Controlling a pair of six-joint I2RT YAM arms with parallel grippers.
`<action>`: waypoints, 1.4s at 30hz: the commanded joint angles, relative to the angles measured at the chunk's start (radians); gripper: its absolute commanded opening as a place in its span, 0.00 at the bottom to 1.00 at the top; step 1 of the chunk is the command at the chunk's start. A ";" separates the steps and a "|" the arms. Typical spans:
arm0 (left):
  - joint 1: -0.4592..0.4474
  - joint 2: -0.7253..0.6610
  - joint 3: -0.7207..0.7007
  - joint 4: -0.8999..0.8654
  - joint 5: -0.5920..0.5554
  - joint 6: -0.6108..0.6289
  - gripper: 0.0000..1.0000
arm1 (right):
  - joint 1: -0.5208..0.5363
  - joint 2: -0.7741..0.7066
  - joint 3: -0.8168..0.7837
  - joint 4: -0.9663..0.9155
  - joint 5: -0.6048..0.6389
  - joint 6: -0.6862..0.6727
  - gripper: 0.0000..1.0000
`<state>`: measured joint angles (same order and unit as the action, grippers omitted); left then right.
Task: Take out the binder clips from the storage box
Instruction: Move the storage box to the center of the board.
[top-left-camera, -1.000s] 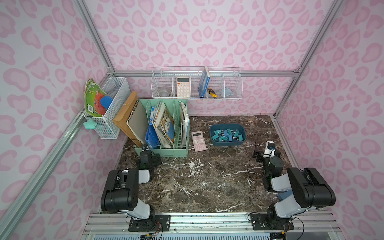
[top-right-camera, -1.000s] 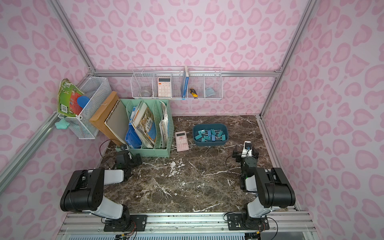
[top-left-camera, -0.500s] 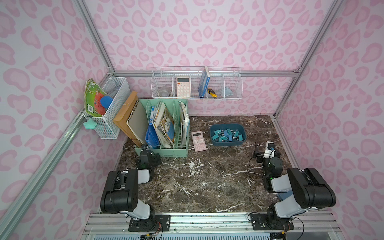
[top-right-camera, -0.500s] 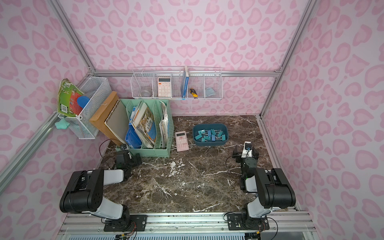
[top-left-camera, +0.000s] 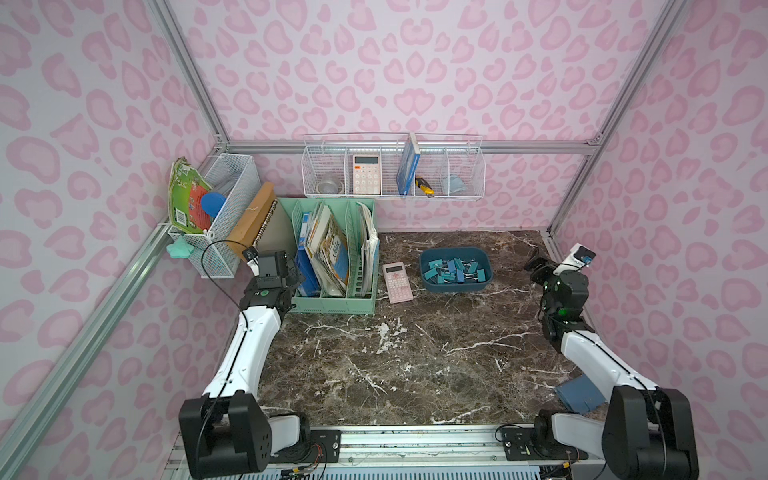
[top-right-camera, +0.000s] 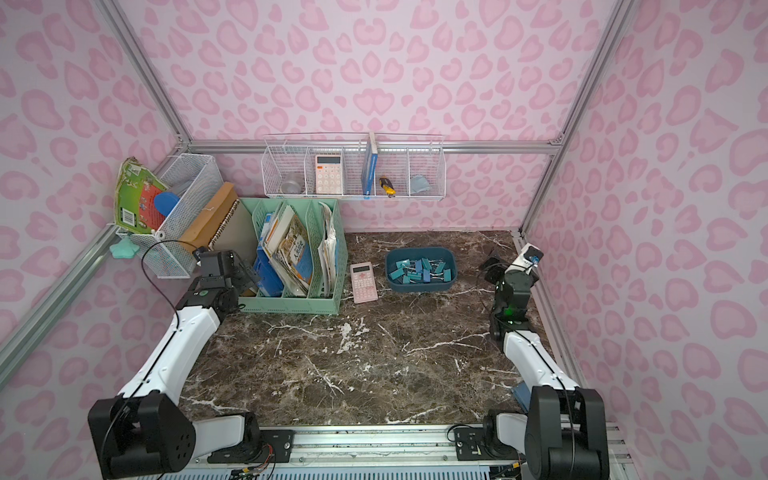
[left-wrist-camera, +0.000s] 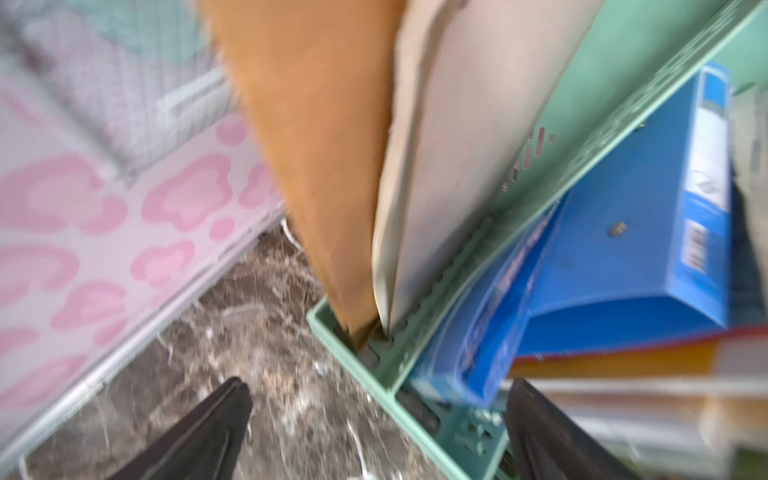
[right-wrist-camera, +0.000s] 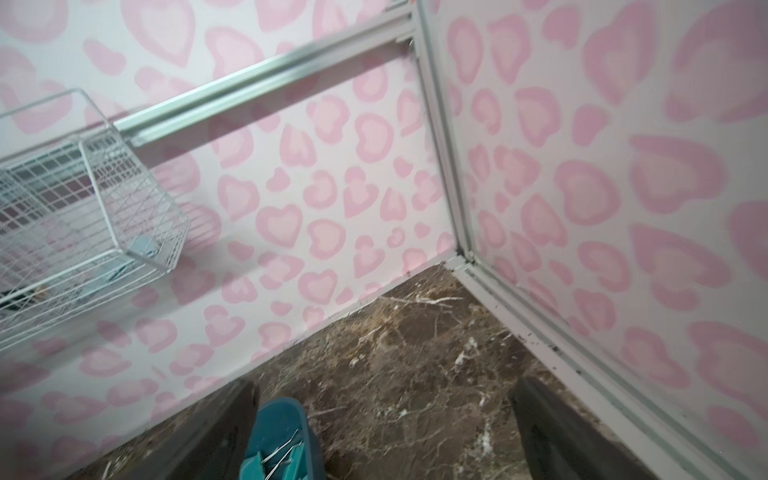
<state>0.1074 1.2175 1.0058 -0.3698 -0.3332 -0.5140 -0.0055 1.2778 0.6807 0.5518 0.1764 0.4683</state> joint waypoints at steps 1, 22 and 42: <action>0.000 -0.090 -0.040 -0.034 0.084 -0.111 0.99 | 0.016 0.084 0.097 -0.220 -0.146 0.026 1.00; -0.140 -0.233 -0.115 -0.150 0.272 -0.103 0.99 | 0.163 0.747 0.765 -0.764 -0.103 -0.114 0.54; -0.334 -0.044 -0.010 -0.113 0.246 -0.054 0.99 | 0.202 0.611 0.555 -0.743 -0.052 -0.126 0.00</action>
<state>-0.2123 1.1561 0.9817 -0.5117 -0.0906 -0.5930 0.1890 1.9366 1.2896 -0.1967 0.1135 0.3473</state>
